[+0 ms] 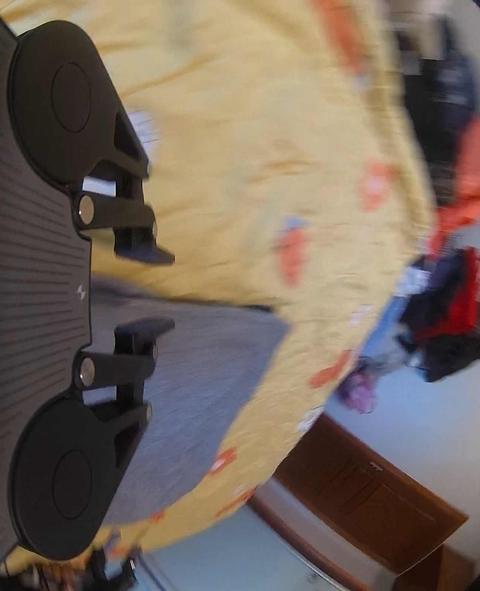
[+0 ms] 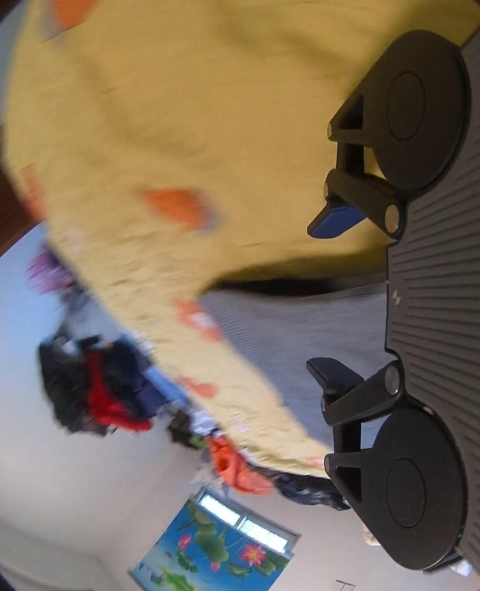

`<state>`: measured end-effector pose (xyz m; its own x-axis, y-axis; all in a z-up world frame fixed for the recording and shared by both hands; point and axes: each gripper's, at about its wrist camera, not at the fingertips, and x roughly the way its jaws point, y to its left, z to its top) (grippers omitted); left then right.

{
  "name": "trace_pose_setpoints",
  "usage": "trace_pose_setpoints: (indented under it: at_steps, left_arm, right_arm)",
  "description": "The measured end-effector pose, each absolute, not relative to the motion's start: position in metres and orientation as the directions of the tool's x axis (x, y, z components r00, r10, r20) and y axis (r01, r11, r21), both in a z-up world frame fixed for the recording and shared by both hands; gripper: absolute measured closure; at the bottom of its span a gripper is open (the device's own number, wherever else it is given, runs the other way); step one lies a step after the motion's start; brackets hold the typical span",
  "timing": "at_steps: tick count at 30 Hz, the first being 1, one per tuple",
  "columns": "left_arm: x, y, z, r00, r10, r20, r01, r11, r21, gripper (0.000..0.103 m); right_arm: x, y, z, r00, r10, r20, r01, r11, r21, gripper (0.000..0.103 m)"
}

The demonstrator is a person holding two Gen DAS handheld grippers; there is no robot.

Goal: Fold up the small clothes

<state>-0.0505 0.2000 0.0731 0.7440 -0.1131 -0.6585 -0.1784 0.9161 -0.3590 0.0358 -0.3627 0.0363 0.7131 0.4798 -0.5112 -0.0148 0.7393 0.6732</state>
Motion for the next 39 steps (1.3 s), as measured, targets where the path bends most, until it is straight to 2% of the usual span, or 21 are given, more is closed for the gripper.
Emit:
trace_pose_setpoints:
  at_steps: [2, 3, 6, 12, 13, 14, 15, 16, 17, 20, 22, 24, 27, 31, 32, 34, 35, 36, 37, 39]
  left_arm:
    - [-0.019, 0.190, 0.085, 0.789, -0.002, -0.614, -0.190, 0.950, -0.248, 0.031]
    - [-0.001, 0.184, 0.088, 0.807, 0.024, -0.591, -0.189, 0.957, -0.219, 0.031]
    - [0.067, 0.169, 0.079, 0.802, -0.036, -0.597, -0.106, 0.974, -0.200, 0.031]
    - [0.175, 0.142, 0.017, 0.674, -0.041, -0.738, -0.090, 0.987, -0.137, 0.033]
    - [0.180, 0.138, 0.011, 0.671, -0.040, -0.740, -0.076, 0.990, -0.122, 0.041]
    - [0.183, 0.133, 0.010, 0.677, -0.037, -0.735, -0.058, 0.993, -0.103, 0.061]
    - [0.184, 0.129, 0.011, 0.688, -0.040, -0.724, -0.032, 0.996, -0.085, 0.088]
    - [0.184, 0.126, 0.014, 0.693, -0.053, -0.719, -0.011, 0.996, -0.084, 0.099]
    - [0.184, 0.125, 0.018, 0.700, -0.061, -0.712, -0.001, 0.996, -0.085, 0.099]
    - [0.180, 0.125, 0.025, 0.744, 0.017, -0.668, -0.040, 0.999, -0.019, 0.099]
    - [0.182, 0.133, 0.015, 0.718, 0.045, -0.694, -0.076, 0.997, -0.014, 0.099]
    - [0.177, 0.130, 0.008, 0.748, 0.075, -0.660, -0.072, 0.997, 0.032, 0.099]
    - [0.173, 0.121, 0.009, 0.751, 0.119, -0.650, -0.084, 0.993, 0.085, 0.099]
    - [0.156, 0.104, 0.028, 0.770, 0.210, -0.602, -0.100, 0.972, 0.211, 0.094]
    - [0.146, 0.101, 0.039, 0.788, 0.223, -0.574, -0.113, 0.969, 0.220, 0.092]
    - [0.126, 0.095, 0.060, 0.831, 0.194, -0.522, -0.135, 0.979, 0.151, 0.071]
    - [0.119, 0.089, 0.067, 0.848, 0.146, -0.509, -0.111, 0.989, 0.098, 0.038]
    - [0.116, 0.081, 0.070, 0.859, 0.104, -0.501, -0.087, 0.995, 0.056, 0.003]
    - [0.116, 0.070, 0.069, 0.865, 0.081, -0.495, -0.073, 0.997, 0.036, 0.000]
    - [0.121, 0.047, 0.058, 0.865, 0.070, -0.496, -0.042, 0.997, 0.067, 0.000]
  right_arm:
    - [0.068, -0.361, 0.043, 0.717, 0.466, -0.519, -0.039, 0.769, 0.638, 0.031]
    - [0.087, -0.357, 0.045, 0.716, 0.457, -0.528, -0.050, 0.787, 0.615, 0.031]
    - [0.143, -0.337, 0.047, 0.695, 0.458, -0.555, -0.093, 0.822, 0.562, 0.031]
    - [0.227, -0.299, 0.027, 0.598, 0.458, -0.657, -0.115, 0.861, 0.496, 0.031]
    - [0.232, -0.292, 0.021, 0.575, 0.458, -0.678, -0.124, 0.868, 0.481, 0.031]
    - [0.231, -0.286, 0.019, 0.580, 0.457, -0.674, -0.158, 0.875, 0.457, 0.034]
    - [0.230, -0.279, 0.018, 0.577, 0.462, -0.673, -0.199, 0.879, 0.433, 0.065]
    - [0.230, -0.273, 0.017, 0.545, 0.486, -0.683, -0.229, 0.870, 0.436, 0.088]
    - [0.229, -0.270, 0.016, 0.530, 0.495, -0.689, -0.236, 0.866, 0.441, 0.088]
    - [0.219, -0.275, 0.027, 0.608, 0.482, -0.631, -0.259, 0.872, 0.416, 0.090]
    - [0.218, -0.292, 0.029, 0.667, 0.484, -0.566, -0.215, 0.853, 0.476, 0.091]
    - [0.223, -0.299, 0.011, 0.650, 0.463, -0.603, -0.160, 0.858, 0.488, 0.092]
    - [0.215, -0.295, 0.004, 0.669, 0.452, -0.590, -0.164, 0.864, 0.476, 0.090]
    - [0.205, -0.294, 0.014, 0.684, 0.403, -0.608, -0.137, 0.890, 0.435, 0.070]
    - [0.199, -0.294, 0.023, 0.706, 0.359, -0.610, -0.115, 0.908, 0.402, 0.068]
    - [0.186, -0.296, 0.046, 0.773, 0.305, -0.557, -0.110, 0.928, 0.357, 0.063]
    - [0.177, -0.294, 0.058, 0.802, 0.308, -0.511, -0.132, 0.927, 0.352, 0.060]
    - [0.169, -0.286, 0.068, 0.818, 0.328, -0.473, -0.166, 0.921, 0.353, 0.050]
    - [0.163, -0.274, 0.074, 0.815, 0.355, -0.457, -0.205, 0.916, 0.345, 0.035]
    - [0.160, -0.240, 0.071, 0.784, 0.388, -0.484, -0.268, 0.916, 0.299, 0.023]
